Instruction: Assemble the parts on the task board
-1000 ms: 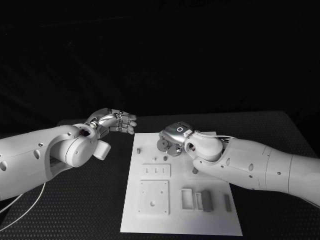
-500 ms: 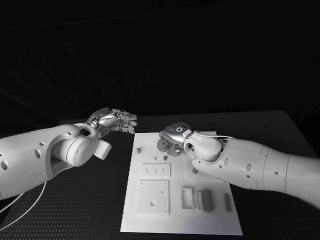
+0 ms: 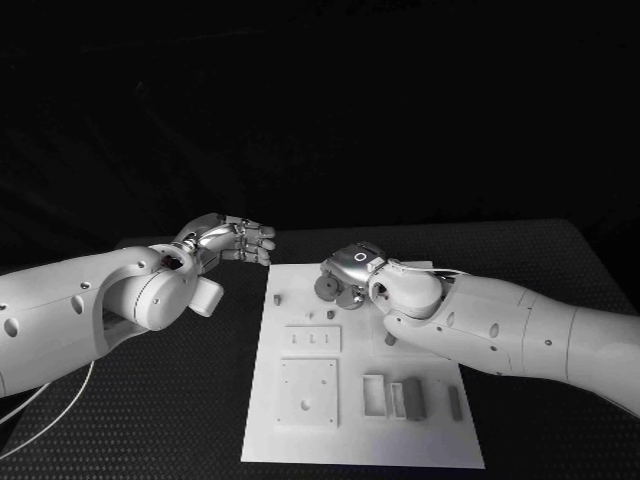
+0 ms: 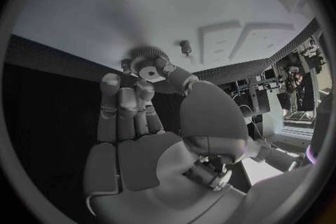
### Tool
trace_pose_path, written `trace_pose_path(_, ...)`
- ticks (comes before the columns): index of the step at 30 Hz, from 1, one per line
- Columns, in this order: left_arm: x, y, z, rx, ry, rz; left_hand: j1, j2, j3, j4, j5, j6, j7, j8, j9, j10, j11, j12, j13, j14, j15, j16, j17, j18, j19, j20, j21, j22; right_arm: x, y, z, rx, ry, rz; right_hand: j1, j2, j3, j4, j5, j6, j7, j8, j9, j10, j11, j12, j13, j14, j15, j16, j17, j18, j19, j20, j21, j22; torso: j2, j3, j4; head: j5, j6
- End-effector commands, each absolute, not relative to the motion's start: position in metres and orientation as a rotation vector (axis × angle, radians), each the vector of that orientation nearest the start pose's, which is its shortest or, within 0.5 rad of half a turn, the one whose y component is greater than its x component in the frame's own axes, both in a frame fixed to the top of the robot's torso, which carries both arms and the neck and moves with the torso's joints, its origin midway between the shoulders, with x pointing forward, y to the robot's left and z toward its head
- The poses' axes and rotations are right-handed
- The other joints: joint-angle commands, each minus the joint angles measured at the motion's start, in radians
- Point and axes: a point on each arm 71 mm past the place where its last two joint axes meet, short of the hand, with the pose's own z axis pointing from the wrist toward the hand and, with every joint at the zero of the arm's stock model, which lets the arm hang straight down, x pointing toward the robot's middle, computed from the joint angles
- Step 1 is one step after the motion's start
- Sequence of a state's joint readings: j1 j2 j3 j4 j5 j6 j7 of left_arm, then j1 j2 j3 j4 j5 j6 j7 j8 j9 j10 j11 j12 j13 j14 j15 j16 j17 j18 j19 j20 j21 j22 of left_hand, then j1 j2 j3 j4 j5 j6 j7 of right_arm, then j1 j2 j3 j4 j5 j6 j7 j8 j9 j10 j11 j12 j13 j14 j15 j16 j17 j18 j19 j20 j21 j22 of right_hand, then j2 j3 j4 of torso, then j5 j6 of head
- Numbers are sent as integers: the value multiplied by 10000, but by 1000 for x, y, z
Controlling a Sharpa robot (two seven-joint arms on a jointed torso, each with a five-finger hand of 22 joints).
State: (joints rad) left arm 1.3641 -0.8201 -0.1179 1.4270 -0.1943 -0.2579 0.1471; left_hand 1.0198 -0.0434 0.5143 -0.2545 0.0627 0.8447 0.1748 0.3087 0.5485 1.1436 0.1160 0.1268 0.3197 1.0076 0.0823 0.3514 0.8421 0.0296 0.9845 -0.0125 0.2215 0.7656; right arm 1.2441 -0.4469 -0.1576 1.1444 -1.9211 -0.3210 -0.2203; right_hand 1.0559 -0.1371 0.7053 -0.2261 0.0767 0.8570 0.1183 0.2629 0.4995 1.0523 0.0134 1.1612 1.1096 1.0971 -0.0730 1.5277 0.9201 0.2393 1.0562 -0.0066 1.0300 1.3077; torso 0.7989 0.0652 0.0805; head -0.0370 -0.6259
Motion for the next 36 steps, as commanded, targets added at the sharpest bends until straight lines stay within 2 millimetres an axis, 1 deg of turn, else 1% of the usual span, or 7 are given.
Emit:
trace_pose_path(1, 522, 220, -142, -9046, 16336, -13331, 2, -21, -7, 55, -45, -36, 58, -42, 14, -26, 37, -35, 16, 41, 18, -35, 12, 186, -15, -35, -47, 16, 533, -97, -216, -6292, 15185, 3258, 21, -109, 35, 37, 24, 546, 271, -85, -38, -443, 210, -83, -36, -88, 37, -61, -28, 225, -70, 3, -62, 56, 1, 2, -1, -5, -12)
trace_pose_path(8, 522, 221, -142, -9059, 16329, -13311, 1, -21, -8, 55, -45, -37, 58, -44, 16, -25, 37, -39, 21, 42, 18, -41, 17, 186, -15, -35, -49, 18, 533, -97, -217, -6243, 15388, 3371, 60, -225, 30, 79, 23, 210, 385, -276, -187, -617, 321, -150, -166, -237, 141, -103, -95, 225, -172, 72, -146, 62, -1, -8, 5, -8, -27)
trace_pose_path(15, 522, 221, -142, -9054, 16329, -13320, 1, -22, -8, 55, -44, -37, 58, -45, 17, -25, 37, -42, 25, 44, 18, -46, 23, 186, -15, -35, -51, 20, 533, -97, -218, -6208, 15586, 3431, 74, -281, 14, 131, 22, -61, 368, -404, -278, -706, 312, -159, -240, -322, 145, -106, -130, 225, -223, 120, -191, 68, -2, -1, 0, -6, -27)
trace_pose_path(23, 523, 221, -142, -9058, 16322, -13309, -2, -22, -9, 57, -45, -37, 58, -47, 18, -24, 37, -47, 32, 46, 18, -54, 30, 186, -15, -35, -53, 23, 535, -102, -223, -5957, 16376, 3430, 2, -217, -13, 256, 23, -150, 361, -426, -311, -789, 307, -155, -287, -403, 139, -107, -155, 225, -281, 161, -228, 79, -2, -2, -1, -19, -38)
trace_pose_path(26, 523, 221, -142, -9053, 16321, -13314, -4, -21, -9, 59, -45, -37, 59, -47, 19, -23, 37, -48, 34, 47, 18, -56, 33, 186, -14, -34, -54, 24, 535, -102, -223, -5908, 16364, 3464, -16, -145, -25, 300, 21, -222, 364, -446, -332, -839, 307, -142, -306, -453, 138, -99, -163, 225, -317, 179, -242, 92, -1, 2, -5, -24, -39)
trace_pose_path(29, 523, 221, -142, -9058, 16319, -13306, -4, -19, -9, 60, -44, -37, 59, -48, 19, -23, 37, -50, 36, 48, 18, -58, 35, 186, -14, -34, -54, 25, 535, -105, -223, -5767, 16411, 3473, -25, -94, -46, 324, 20, -131, 388, -381, -316, -849, 328, -104, -312, -465, 152, -66, -162, 225, -323, 185, -234, 109, -6, 3, -5, -25, -42)
trace_pose_path(36, 523, 222, -142, -9069, 16311, -13290, -5, -19, -9, 60, -45, -37, 58, -49, 21, -22, 37, -54, 41, 50, 18, -64, 40, 186, -14, -35, -56, 27, 534, -112, -221, -5603, 16284, 3527, -34, -99, -67, 344, 21, -59, 421, -331, -309, -847, 358, -61, -320, -461, 176, -27, -161, 225, -313, 183, -219, 123, -4, 6, 0, -39, -56)
